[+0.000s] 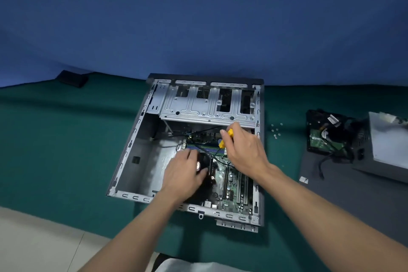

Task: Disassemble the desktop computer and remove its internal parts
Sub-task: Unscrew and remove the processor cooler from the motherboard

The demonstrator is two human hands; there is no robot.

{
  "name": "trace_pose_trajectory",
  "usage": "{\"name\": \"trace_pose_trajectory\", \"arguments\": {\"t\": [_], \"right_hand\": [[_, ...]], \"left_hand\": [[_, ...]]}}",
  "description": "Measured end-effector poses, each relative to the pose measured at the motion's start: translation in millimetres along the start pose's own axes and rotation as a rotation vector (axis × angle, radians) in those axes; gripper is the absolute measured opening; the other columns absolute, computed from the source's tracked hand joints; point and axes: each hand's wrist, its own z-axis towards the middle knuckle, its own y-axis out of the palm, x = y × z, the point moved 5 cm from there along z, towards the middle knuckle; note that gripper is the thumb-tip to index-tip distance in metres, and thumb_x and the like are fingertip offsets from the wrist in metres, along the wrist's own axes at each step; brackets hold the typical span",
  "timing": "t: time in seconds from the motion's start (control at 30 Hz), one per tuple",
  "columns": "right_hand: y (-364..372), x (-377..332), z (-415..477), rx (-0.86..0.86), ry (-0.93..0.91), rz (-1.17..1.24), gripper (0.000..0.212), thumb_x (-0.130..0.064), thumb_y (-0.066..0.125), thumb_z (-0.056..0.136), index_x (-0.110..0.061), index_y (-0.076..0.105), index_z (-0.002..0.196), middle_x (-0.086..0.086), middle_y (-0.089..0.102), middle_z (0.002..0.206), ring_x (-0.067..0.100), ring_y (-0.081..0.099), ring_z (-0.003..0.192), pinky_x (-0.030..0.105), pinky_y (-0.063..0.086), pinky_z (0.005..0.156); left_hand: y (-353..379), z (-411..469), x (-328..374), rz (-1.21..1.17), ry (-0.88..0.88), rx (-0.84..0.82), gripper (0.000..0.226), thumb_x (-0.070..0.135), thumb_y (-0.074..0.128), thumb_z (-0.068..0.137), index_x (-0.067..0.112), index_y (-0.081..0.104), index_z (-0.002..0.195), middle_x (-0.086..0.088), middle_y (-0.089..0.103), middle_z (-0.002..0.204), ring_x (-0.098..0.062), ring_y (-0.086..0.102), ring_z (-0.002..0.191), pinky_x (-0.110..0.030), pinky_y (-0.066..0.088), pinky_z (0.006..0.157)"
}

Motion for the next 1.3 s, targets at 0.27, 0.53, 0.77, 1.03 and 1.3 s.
{"name": "trace_pose_trajectory", "arguments": {"t": [0.27, 0.53, 0.77, 1.03, 1.3], "right_hand": [[7.4, 5.9, 7.3, -0.033, 0.062, -0.078, 0.034, -0.052, 0.016, 0.096, -0.025, 0.037, 0.093, -0.003, 0.059, 0.071, 0.021, 0.057, 0.057, 0.036, 0.046, 0.052], [11.9, 6.1, 8.9, -0.069, 0.057, -0.080, 0.033, -0.050, 0.021, 0.098, -0.022, 0.040, 0.097, -0.009, 0.054, 0.067, 0.011, 0.051, 0.051, 0.030, 0.034, 0.044], [11.2, 7.3, 8.3, -0.051, 0.092, -0.060, 0.034, -0.050, 0.026, 0.097, -0.021, 0.044, 0.099, -0.011, 0.052, 0.068, 0.016, 0.053, 0.056, 0.029, 0.036, 0.050], [12.7, 6.9, 7.1, -0.055, 0.090, -0.085, 0.031, -0.047, 0.030, 0.099, -0.020, 0.044, 0.100, -0.008, 0.055, 0.071, 0.017, 0.054, 0.056, 0.031, 0.040, 0.049], [11.0, -2.6, 3.9, -0.045, -0.028, -0.116, 0.033, -0.043, 0.034, 0.098, -0.014, 0.049, 0.101, -0.012, 0.048, 0.072, 0.019, 0.053, 0.058, 0.028, 0.036, 0.052]], "left_hand": [[36.5, 36.6, -5.3, 0.169, 0.258, -0.301, 0.109, 0.086, 0.034, 0.077, 0.011, 0.015, 0.153, -0.009, 0.017, 0.160, -0.024, 0.014, 0.147, -0.039, 0.004, 0.120], [59.0, 53.6, -9.4, 0.398, 0.558, -0.231, 0.084, 0.083, 0.018, 0.081, 0.010, 0.039, 0.116, -0.010, 0.045, 0.113, -0.025, 0.040, 0.099, -0.045, 0.033, 0.093], [66.7, 56.6, -10.8, 0.342, 0.600, -0.115, 0.075, 0.078, 0.020, 0.079, 0.011, 0.044, 0.104, -0.009, 0.046, 0.104, -0.023, 0.035, 0.089, -0.044, 0.032, 0.082], [67.8, 57.4, -8.8, 0.328, 0.580, -0.118, 0.075, 0.077, 0.020, 0.076, 0.012, 0.043, 0.106, -0.009, 0.046, 0.108, -0.026, 0.040, 0.097, -0.045, 0.032, 0.083], [69.6, 57.2, -5.8, 0.327, 0.542, -0.138, 0.077, 0.080, 0.019, 0.070, 0.014, 0.038, 0.107, -0.009, 0.044, 0.110, -0.026, 0.038, 0.097, -0.046, 0.032, 0.082]]}}
